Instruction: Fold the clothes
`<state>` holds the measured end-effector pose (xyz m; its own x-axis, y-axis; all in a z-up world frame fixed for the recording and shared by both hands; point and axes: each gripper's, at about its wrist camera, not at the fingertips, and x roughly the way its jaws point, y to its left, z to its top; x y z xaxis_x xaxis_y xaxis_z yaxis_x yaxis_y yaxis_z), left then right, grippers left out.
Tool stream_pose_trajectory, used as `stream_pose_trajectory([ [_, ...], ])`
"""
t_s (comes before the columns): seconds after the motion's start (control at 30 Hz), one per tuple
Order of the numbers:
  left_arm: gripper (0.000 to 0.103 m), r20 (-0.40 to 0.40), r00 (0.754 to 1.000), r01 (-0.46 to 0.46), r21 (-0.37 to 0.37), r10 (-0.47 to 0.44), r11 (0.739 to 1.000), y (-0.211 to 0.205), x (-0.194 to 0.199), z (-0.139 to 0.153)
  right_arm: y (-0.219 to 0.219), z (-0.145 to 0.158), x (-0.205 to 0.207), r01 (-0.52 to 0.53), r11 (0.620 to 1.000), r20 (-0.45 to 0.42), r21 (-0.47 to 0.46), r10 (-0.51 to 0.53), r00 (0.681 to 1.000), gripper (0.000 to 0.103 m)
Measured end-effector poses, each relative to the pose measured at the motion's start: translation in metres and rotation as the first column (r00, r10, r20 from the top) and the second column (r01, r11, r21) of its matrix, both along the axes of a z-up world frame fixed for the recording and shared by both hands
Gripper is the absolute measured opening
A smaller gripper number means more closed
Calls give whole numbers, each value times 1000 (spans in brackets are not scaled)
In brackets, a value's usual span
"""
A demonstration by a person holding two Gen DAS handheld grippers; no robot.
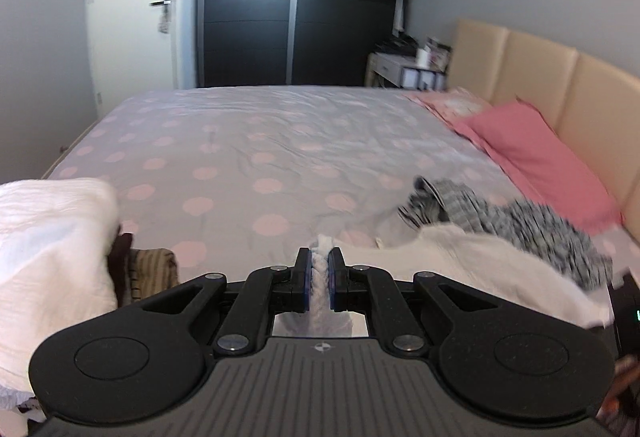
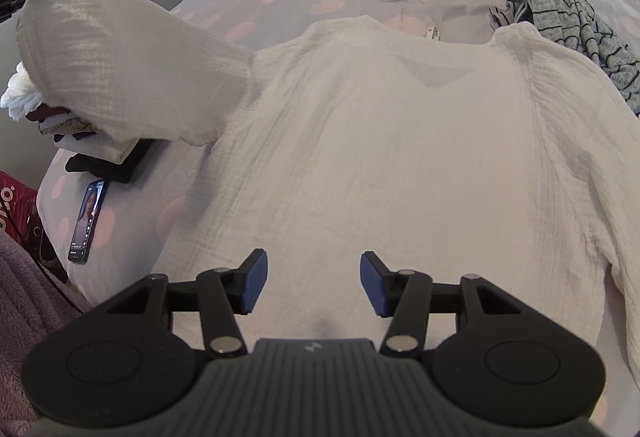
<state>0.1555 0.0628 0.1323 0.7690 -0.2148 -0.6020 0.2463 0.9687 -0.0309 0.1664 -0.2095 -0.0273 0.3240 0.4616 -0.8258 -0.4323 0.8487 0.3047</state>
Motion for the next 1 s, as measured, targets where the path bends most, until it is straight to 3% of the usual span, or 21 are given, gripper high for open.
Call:
stream_pose_trajectory([
  [0.2,6,-110,974,211,118,-199,970,-48,-33,-41,-1,-4,-3,0,1000,-6,-9,0,1000,56],
  [0.37,6,-255,911,377,200,-323,904,-80,-75,-90,-1,-8,-6,5,1000,-17,-18,-6,1000,56],
  [0.5,6,-351,871,437,234,-344,868,-93,-101,-125,2,-14,-9,-2,1000,-32,-22,1,999,56],
  [0.77,9,-436,834,454,199,-337,868,-96,-129,-177,20,-32,-18,-56,997,-63,-59,52,997,56],
  [0.9,24,-453,827,444,161,-334,881,-89,-138,-185,30,-40,-26,-89,995,-84,-45,85,993,56],
  [1.0,31,-446,837,417,148,-316,897,-78,-147,-187,36,-44,-32,-109,994,-96,-25,106,990,56],
])
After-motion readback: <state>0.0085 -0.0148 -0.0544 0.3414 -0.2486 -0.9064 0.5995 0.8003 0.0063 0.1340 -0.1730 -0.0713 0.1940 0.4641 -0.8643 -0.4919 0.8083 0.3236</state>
